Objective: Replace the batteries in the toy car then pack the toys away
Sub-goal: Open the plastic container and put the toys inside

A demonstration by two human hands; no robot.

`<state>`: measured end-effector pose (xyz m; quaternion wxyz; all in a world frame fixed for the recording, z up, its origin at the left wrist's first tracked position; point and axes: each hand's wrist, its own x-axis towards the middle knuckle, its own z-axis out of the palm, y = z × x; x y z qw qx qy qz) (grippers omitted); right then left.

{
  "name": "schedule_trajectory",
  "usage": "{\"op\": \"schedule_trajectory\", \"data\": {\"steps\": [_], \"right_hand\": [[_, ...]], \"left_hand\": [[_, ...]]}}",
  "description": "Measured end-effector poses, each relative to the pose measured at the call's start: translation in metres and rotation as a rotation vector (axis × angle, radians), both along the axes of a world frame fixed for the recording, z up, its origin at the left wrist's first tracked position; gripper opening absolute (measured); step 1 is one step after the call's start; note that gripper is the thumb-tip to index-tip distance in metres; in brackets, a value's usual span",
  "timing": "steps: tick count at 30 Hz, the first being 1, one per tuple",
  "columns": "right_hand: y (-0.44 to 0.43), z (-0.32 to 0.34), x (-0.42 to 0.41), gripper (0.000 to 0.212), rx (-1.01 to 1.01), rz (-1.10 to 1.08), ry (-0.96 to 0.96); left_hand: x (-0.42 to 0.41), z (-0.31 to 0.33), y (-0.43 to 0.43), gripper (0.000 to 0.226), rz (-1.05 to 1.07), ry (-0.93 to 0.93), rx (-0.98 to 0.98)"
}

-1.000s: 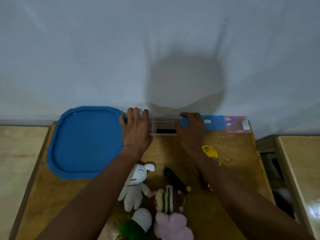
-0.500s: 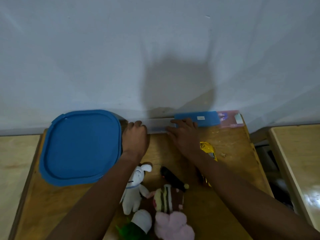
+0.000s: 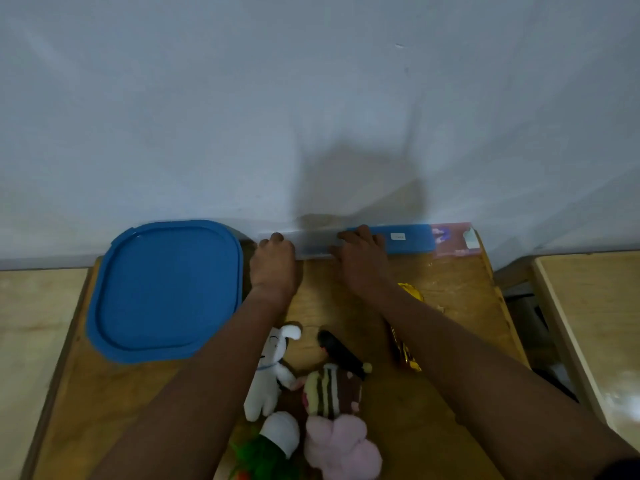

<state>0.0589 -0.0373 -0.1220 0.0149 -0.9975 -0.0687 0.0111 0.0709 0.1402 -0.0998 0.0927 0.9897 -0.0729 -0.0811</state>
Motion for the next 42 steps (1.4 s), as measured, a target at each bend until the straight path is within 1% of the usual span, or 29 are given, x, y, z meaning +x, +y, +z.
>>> {"op": "schedule_trajectory", "data": {"steps": [2,3,5,6,8,10,11,13,15,17,21,23,25,28,29,31,32,34,38,42], "right_hand": [[0.005,0.01,-0.009,0.034,0.011,0.007,0.12],[0.008,0.016,-0.015,0.039,0.051,-0.017,0.185],[0.017,0.028,-0.033,0.047,0.171,-0.076,0.292],[0.023,0.033,-0.043,0.048,0.245,-0.095,0.316],[0.036,0.042,-0.066,0.045,0.399,-0.099,0.313],[0.052,0.052,-0.087,0.036,0.547,-0.099,0.312],[0.06,0.058,-0.097,0.03,0.615,-0.106,0.333],[0.077,0.072,-0.115,0.022,0.687,-0.084,0.392],[0.093,0.083,-0.127,0.023,0.725,-0.065,0.426],[0.106,0.092,-0.135,0.023,0.745,-0.088,0.445],[0.131,0.096,-0.127,0.026,0.741,-0.148,0.452],[0.145,0.094,-0.118,0.029,0.754,-0.189,0.415],[0.161,0.093,-0.107,0.034,0.754,-0.253,0.376],[0.184,0.089,-0.093,0.033,0.766,-0.349,0.318],[0.19,0.087,-0.088,0.031,0.757,-0.36,0.301],[0.199,0.081,-0.08,0.018,0.724,-0.388,0.279],[0.203,0.078,-0.078,0.014,0.713,-0.403,0.272],[0.208,0.072,-0.076,0.01,0.699,-0.43,0.251],[0.211,0.068,-0.072,0.016,0.667,-0.491,0.23],[0.213,0.077,-0.068,0.036,0.713,-0.579,0.294]], "left_hand": [[-0.012,0.01,0.002,0.019,-0.007,0.01,-0.089],[-0.022,0.015,0.003,0.024,-0.007,-0.017,-0.13],[-0.044,0.025,0.008,0.038,0.021,-0.109,-0.196],[-0.056,0.029,0.012,0.041,0.042,-0.158,-0.206],[-0.082,0.037,0.024,0.034,0.091,-0.221,-0.178],[-0.108,0.046,0.04,0.028,0.16,-0.233,-0.161],[-0.121,0.052,0.049,0.028,0.205,-0.233,-0.158],[-0.145,0.063,0.069,0.032,0.294,-0.216,-0.143],[-0.162,0.071,0.089,0.039,0.38,-0.176,-0.151],[-0.173,0.077,0.109,0.041,0.468,-0.148,-0.213],[-0.18,0.088,0.148,0.049,0.68,-0.074,-0.417],[-0.175,0.087,0.172,0.052,0.738,-0.052,-0.446],[-0.164,0.084,0.197,0.054,0.753,-0.021,-0.431],[-0.141,0.072,0.234,0.05,0.742,0.018,-0.413],[-0.133,0.066,0.245,0.047,0.726,0.026,-0.396],[-0.115,0.057,0.261,0.029,0.705,0.032,-0.361],[-0.109,0.056,0.266,0.023,0.699,0.041,-0.364],[-0.098,0.059,0.271,0.022,0.696,0.07,-0.412],[-0.082,0.064,0.278,0.026,0.738,0.106,-0.48],[-0.072,0.061,0.285,0.034,0.795,0.193,-0.535]]}}
